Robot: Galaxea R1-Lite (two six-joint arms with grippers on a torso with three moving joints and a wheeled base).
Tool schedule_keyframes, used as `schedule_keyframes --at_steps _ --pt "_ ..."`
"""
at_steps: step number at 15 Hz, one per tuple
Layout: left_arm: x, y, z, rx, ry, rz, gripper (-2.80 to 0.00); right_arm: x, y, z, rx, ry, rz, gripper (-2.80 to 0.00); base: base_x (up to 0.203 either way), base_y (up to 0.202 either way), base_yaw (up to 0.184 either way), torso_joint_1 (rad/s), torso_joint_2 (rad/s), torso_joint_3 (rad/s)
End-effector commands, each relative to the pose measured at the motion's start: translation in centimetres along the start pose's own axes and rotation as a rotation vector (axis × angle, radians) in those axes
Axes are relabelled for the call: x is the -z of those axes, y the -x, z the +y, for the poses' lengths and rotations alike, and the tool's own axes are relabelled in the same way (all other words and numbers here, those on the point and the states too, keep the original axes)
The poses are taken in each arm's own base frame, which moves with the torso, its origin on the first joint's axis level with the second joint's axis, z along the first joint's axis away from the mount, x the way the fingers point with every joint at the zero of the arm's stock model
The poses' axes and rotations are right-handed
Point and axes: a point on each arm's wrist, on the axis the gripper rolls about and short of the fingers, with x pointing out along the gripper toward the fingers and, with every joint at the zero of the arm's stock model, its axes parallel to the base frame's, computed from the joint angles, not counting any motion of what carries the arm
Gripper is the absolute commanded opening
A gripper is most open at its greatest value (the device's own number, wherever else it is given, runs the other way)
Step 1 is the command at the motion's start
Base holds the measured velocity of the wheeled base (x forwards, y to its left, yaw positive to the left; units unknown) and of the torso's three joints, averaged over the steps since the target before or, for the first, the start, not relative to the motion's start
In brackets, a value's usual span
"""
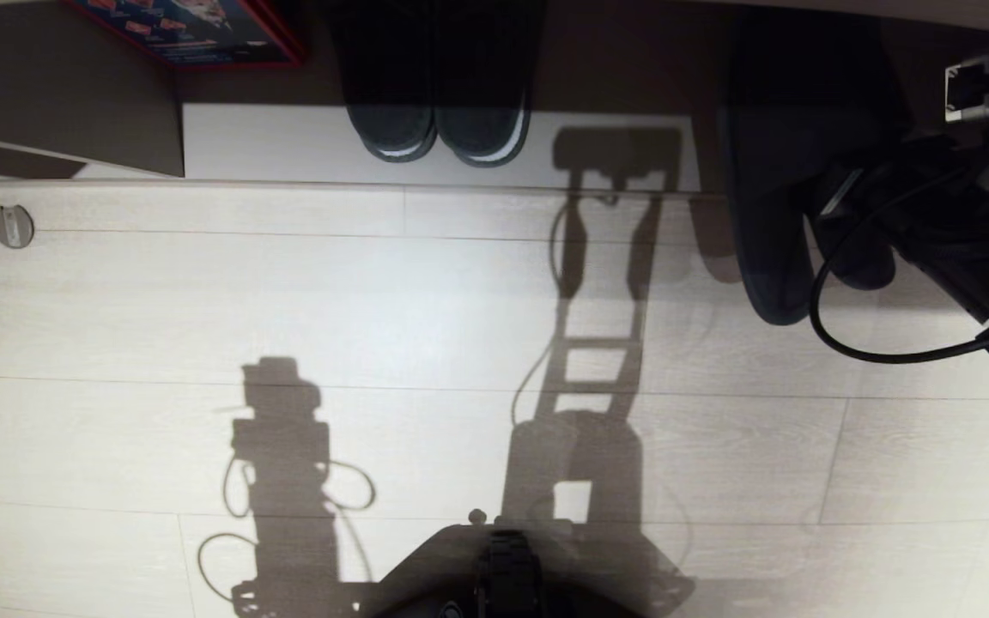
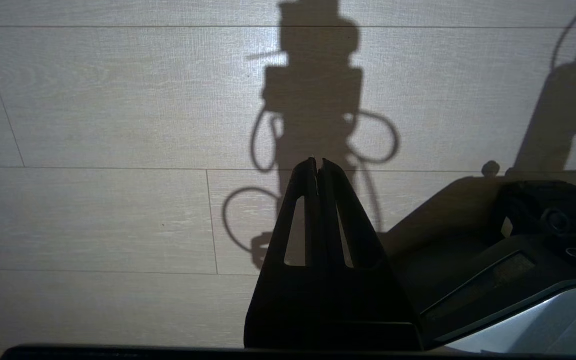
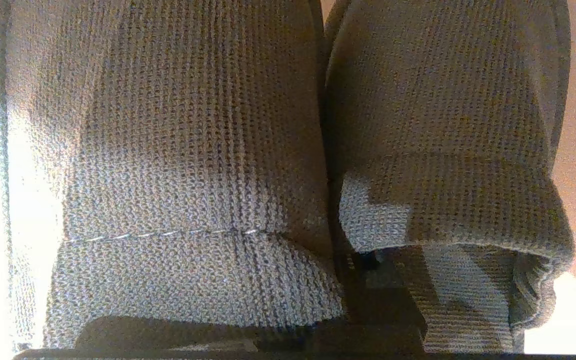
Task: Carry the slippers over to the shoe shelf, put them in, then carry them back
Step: Place the slippers into the shoe cabinet
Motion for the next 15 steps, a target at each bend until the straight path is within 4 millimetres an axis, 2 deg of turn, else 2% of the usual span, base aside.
schedule_keyframes --at_steps 1,5,15 --pt "0.0 0.0 0.0 0.0 -0.001 -0.002 -2.8 0.6 -1.2 -0.1 -0.003 0.001 -0.01 -2.8 0.0 0.0 0.0 0.0 0.0 0.0" --pt "0.0 0.0 0.0 0.0 0.0 -0.002 -2.8 -0.4 -3.6 -0.6 0.007 0.015 -0.088 -2.8 0.0 0.0 0.0 0.0 0.0 0.0" --pt "0.0 0.0 0.0 -0.002 0.001 0.0 -2.8 1.0 -6.0 -0.3 0.08 0.003 -0.136 -2.8 0.0 0.0 0.0 0.0 0.0 0.0"
